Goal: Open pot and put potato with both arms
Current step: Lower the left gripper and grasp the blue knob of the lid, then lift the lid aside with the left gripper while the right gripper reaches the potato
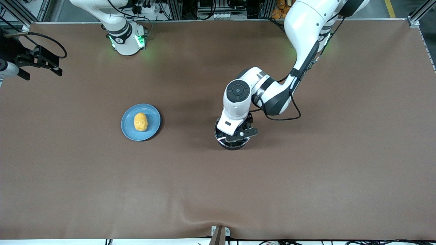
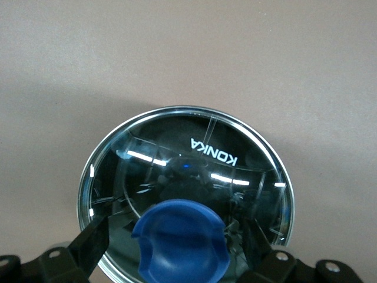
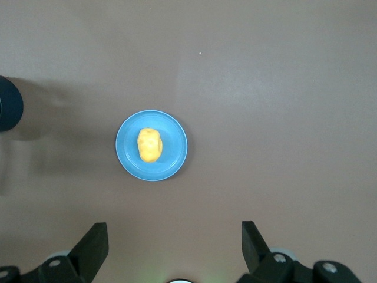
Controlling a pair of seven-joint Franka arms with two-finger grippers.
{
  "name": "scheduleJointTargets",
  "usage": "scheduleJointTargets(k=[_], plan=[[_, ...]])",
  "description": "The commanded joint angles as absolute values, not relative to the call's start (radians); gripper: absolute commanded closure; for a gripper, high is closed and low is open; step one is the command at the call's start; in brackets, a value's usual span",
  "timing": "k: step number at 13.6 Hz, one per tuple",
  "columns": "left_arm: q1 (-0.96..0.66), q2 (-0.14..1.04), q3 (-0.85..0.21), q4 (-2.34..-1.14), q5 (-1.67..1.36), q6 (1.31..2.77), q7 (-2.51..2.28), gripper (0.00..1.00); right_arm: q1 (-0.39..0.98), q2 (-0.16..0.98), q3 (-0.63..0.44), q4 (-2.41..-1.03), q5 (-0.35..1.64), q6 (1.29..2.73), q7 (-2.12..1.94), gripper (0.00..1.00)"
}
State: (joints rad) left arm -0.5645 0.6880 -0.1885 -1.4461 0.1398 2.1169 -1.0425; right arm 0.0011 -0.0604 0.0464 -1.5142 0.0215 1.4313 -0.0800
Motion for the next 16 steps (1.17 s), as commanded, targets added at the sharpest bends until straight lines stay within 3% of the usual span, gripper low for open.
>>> scheduleJointTargets(k=[1,4,6,10,16], plan=[[-0.580,0.706,-0.178,-1.417,0.173,2.118,-1.078,0.00,-0.021,-0.058,0.061,-1.513,0.028,1.434,-0.080,0.00],[-0.580,0.707,-0.178,-1.419,0.189,2.118,-1.121,0.54,-0.020,-0.057,0.061,-1.509,0.028,1.434,-0.077,0.00],[-0.580,0.706,-0.178,-1.419,0.192,2.118,-1.138,0.73,-0.009,-0.038,0.063,-1.508,0.028,1.431,-0.074,0.00],[-0.566,0.628,-0.178,-1.417,0.189,2.082,-1.154,0.77,0.002,0.023,0.067,-1.505,0.025,1.439,-0.084,0.00],[-0.412,0.464,-0.196,-1.451,0.173,1.979,-1.056,0.80,0.018,0.261,0.068,-1.482,0.021,1.519,-0.084,0.00]])
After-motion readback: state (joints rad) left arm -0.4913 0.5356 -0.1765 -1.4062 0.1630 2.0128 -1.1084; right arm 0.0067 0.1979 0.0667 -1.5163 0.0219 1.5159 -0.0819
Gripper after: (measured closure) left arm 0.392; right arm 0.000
